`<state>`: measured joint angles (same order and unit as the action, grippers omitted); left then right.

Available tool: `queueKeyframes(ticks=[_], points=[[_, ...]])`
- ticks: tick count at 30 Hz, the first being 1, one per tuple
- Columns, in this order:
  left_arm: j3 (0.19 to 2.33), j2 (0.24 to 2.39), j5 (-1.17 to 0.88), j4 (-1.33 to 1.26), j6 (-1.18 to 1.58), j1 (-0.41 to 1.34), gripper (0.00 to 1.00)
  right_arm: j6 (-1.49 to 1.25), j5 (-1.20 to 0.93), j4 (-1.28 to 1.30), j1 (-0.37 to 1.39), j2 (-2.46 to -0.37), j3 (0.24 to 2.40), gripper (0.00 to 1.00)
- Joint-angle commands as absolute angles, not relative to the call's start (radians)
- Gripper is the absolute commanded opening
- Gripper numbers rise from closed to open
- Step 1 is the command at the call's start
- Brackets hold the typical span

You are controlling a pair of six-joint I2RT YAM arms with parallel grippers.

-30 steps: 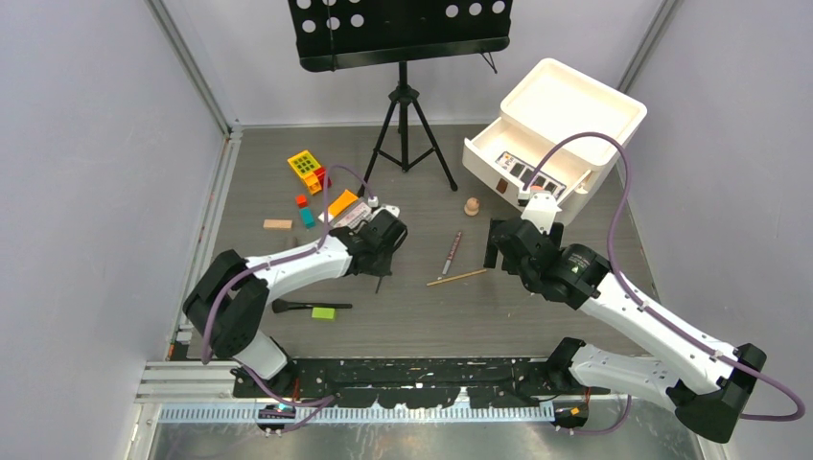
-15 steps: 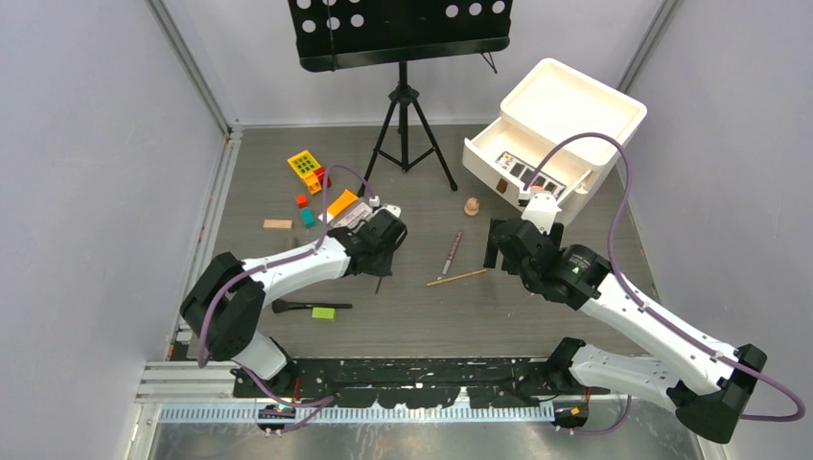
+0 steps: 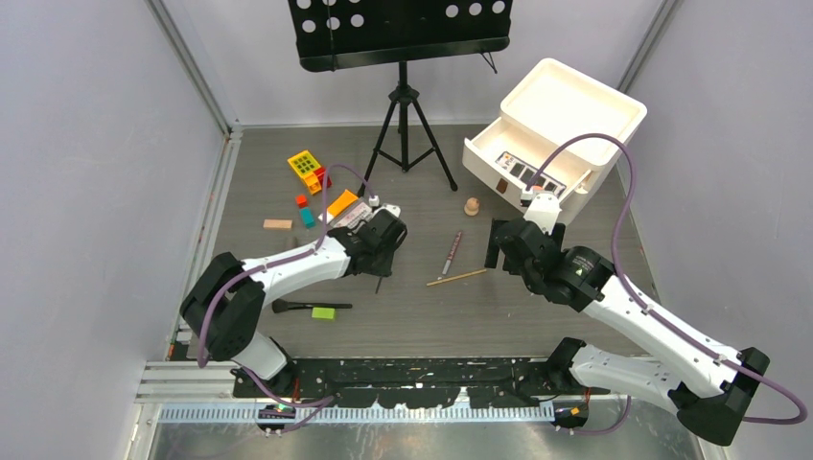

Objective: Organize the makeup
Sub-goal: Pick up the makeup tool from the center of the board.

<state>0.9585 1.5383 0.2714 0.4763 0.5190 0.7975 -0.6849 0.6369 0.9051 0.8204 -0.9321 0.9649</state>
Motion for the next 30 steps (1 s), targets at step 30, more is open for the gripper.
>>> queueKeyframes(ticks=[30], points=[[0.643, 1.692, 0.367, -0.133, 0.492, 0.843, 0.47, -0.669, 0.614, 0.865, 0.815, -0.966, 1.01, 0.89]])
